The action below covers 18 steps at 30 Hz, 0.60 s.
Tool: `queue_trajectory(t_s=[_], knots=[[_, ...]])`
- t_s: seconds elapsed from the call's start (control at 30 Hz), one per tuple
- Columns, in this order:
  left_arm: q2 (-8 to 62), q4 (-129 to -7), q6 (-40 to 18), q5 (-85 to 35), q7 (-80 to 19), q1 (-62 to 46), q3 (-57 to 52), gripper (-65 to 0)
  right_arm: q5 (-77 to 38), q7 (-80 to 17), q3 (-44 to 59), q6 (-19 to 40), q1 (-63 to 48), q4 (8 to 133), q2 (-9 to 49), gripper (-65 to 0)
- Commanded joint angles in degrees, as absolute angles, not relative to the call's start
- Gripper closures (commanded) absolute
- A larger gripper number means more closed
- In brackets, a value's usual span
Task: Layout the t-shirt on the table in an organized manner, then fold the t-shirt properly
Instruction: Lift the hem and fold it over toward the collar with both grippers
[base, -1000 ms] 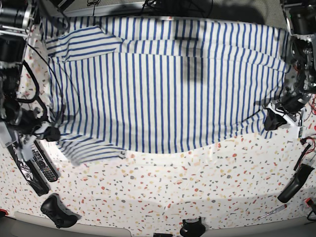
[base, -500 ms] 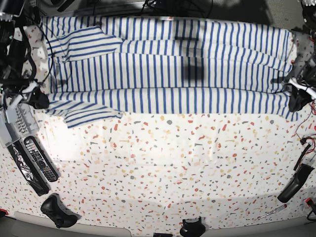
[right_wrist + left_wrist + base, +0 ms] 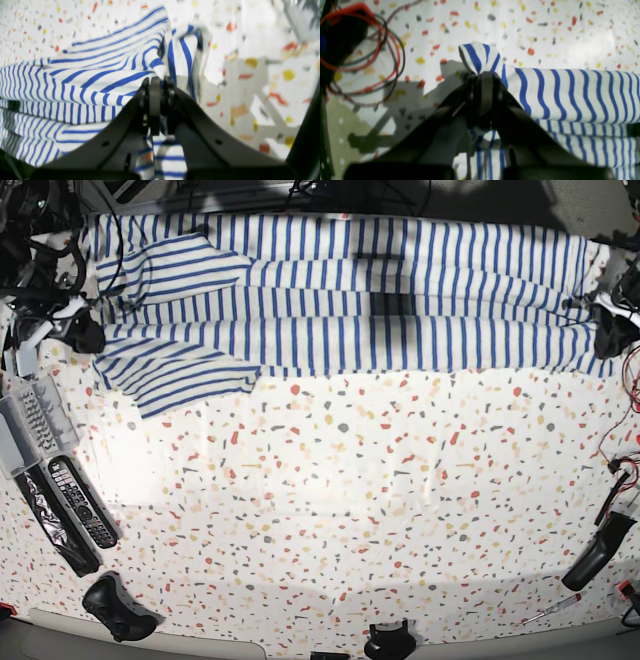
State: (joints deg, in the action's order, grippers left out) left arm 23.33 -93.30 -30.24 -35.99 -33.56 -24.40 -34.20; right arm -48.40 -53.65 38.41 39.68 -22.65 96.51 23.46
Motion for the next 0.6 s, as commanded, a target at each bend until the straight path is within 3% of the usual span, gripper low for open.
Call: queue_trajectory(t_s=[0.0,0.57], knots=[[24.45,-94.39,-30.04,-35.94,-32.16,-24.60,-34.85,0.0,-48.58,-52.29,39.05,40.00,-23.00,97.54,24.32,0.0],[24.45,-94.37,-30.04,-31.51,-33.01,-27.66,-34.85,0.0,-39.99,-51.88,39.05,40.00,-25.02,97.49,19.38,0.0]])
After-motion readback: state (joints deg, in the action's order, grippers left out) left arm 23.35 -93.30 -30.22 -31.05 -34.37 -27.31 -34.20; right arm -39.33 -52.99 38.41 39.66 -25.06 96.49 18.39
